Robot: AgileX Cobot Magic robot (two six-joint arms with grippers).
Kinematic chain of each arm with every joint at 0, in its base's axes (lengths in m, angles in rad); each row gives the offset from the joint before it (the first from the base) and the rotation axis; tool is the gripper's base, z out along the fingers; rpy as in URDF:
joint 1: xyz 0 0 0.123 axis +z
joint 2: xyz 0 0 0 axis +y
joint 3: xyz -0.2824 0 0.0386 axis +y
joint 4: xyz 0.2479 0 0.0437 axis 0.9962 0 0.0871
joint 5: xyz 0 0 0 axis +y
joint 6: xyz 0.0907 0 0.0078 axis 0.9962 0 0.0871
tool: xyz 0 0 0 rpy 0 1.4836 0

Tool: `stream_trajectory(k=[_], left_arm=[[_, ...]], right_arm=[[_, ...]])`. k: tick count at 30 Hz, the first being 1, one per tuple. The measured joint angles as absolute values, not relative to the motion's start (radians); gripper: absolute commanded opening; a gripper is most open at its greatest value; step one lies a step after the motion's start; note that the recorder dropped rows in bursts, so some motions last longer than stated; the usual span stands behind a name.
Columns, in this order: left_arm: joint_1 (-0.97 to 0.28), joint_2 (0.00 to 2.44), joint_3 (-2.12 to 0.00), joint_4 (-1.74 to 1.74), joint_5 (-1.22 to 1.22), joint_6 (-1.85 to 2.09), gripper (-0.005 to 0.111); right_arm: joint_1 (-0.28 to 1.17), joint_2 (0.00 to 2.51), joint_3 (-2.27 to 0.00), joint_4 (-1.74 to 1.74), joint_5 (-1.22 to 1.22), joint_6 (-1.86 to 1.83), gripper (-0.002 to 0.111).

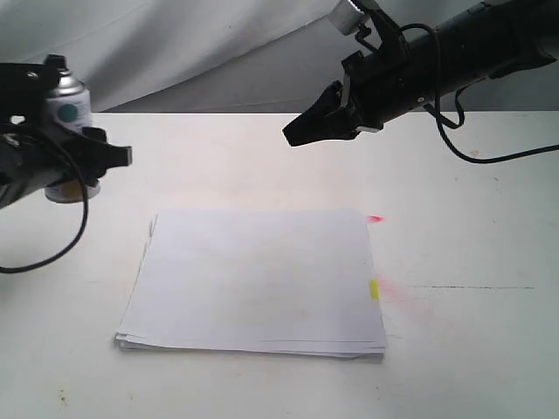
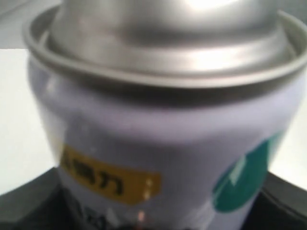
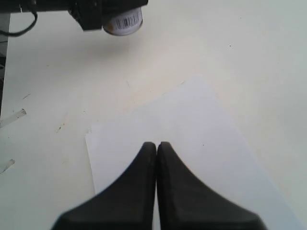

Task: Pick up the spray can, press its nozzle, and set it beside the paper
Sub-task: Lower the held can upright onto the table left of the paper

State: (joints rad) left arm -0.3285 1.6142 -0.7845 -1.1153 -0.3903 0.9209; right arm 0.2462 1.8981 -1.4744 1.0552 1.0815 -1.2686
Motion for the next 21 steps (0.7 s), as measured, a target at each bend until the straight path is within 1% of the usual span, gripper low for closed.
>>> stream_trajectory(k=[4, 10, 16, 21], left_arm=[[-0.254, 1.616, -0.784, -0.897, -0.385, 0.637, 0.0], [-0.239, 1.695, -0.784, -0.503, -0.471, 0.28, 0.0], [-0.239, 1.84, -0.784, -0.393, -0.602, 0.054, 0.0], [-0.238, 1.953, -0.785, -0.307, -0.737, 0.0, 0.0]], right_arm=[[0.246, 1.898, -1.474, 1.055, 1.081, -1.269, 0.0], [0.246, 1.898, -1.474, 1.055, 1.081, -1.267, 0.0], [0.246, 1.898, -1.474, 1.055, 1.081, -1.265, 0.0], [0.246, 1.898, -1.474, 1.055, 1.081, -1.265, 0.0]])
